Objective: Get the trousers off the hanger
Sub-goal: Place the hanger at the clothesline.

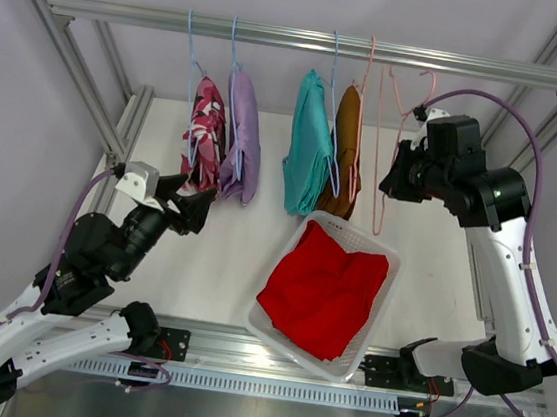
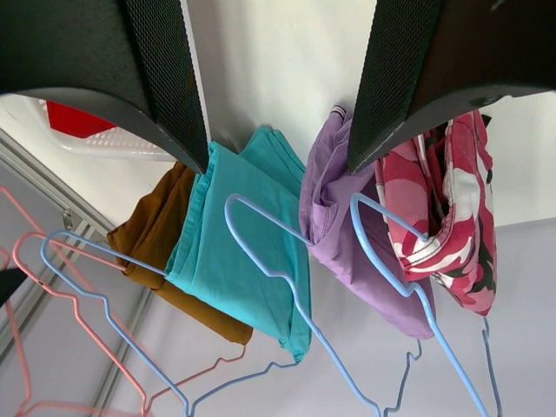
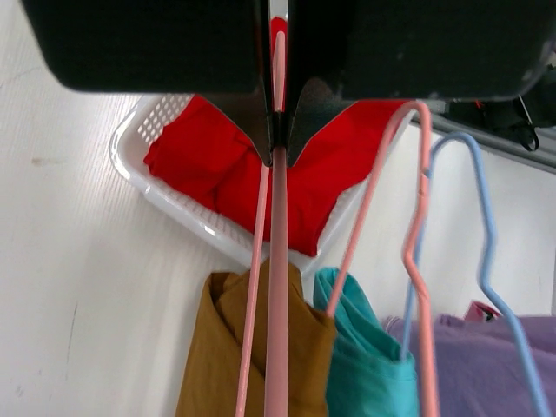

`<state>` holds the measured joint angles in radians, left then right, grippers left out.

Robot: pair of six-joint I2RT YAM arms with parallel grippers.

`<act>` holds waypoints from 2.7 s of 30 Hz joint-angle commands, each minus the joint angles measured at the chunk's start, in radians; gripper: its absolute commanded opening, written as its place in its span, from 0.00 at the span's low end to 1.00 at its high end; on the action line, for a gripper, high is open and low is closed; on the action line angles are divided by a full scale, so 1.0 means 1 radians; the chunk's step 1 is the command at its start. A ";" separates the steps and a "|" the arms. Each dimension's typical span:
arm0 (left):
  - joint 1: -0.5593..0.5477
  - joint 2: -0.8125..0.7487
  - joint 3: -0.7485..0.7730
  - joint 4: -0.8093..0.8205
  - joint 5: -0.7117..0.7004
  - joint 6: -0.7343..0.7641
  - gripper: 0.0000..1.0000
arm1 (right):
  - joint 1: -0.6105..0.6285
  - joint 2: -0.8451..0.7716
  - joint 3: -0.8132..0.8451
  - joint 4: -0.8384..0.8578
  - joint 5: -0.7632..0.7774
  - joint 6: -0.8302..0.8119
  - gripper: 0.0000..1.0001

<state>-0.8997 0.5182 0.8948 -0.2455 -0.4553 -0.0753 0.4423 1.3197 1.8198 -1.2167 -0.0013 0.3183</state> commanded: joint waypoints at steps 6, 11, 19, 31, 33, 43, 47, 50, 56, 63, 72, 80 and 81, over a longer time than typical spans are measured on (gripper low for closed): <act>0.007 -0.004 -0.014 0.041 -0.023 0.008 0.72 | -0.042 0.133 0.276 -0.046 -0.009 -0.070 0.00; 0.007 -0.003 -0.030 0.054 -0.036 0.008 0.76 | -0.071 0.188 0.302 -0.015 -0.029 -0.065 0.00; 0.007 -0.003 -0.037 0.063 -0.042 0.008 0.79 | -0.160 0.260 0.395 -0.004 -0.077 -0.068 0.00; 0.007 -0.007 -0.033 0.058 -0.029 0.006 0.81 | -0.209 0.343 0.421 0.014 -0.151 -0.070 0.00; 0.007 -0.009 -0.034 0.058 -0.028 0.008 0.81 | -0.209 0.354 0.417 0.016 -0.154 -0.071 0.00; 0.005 -0.012 -0.033 0.058 -0.022 0.009 0.82 | -0.209 0.372 0.403 0.017 -0.164 -0.074 0.00; 0.007 -0.012 -0.033 0.057 -0.022 0.009 0.82 | -0.209 0.385 0.406 0.019 -0.172 -0.074 0.00; 0.007 -0.015 -0.036 0.060 -0.022 0.011 0.82 | -0.209 0.388 0.404 0.019 -0.187 -0.073 0.00; 0.005 -0.015 -0.033 0.060 -0.017 0.012 0.82 | -0.209 0.372 0.385 0.016 -0.181 -0.071 0.00; 0.007 -0.015 -0.034 0.058 -0.013 0.014 0.82 | -0.212 0.351 0.378 0.017 -0.180 -0.068 0.07; 0.007 -0.014 -0.033 0.058 -0.006 0.016 0.82 | -0.212 0.331 0.369 0.020 -0.189 -0.070 0.27; 0.005 -0.017 -0.036 0.058 -0.005 0.017 0.83 | -0.214 0.303 0.340 0.020 -0.192 -0.070 0.55; 0.005 -0.014 -0.036 0.058 -0.003 0.017 0.83 | -0.214 0.294 0.331 0.020 -0.192 -0.070 0.58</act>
<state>-0.8997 0.5095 0.8635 -0.2111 -0.4683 -0.0750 0.2333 1.6672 2.1605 -1.2160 -0.1749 0.2577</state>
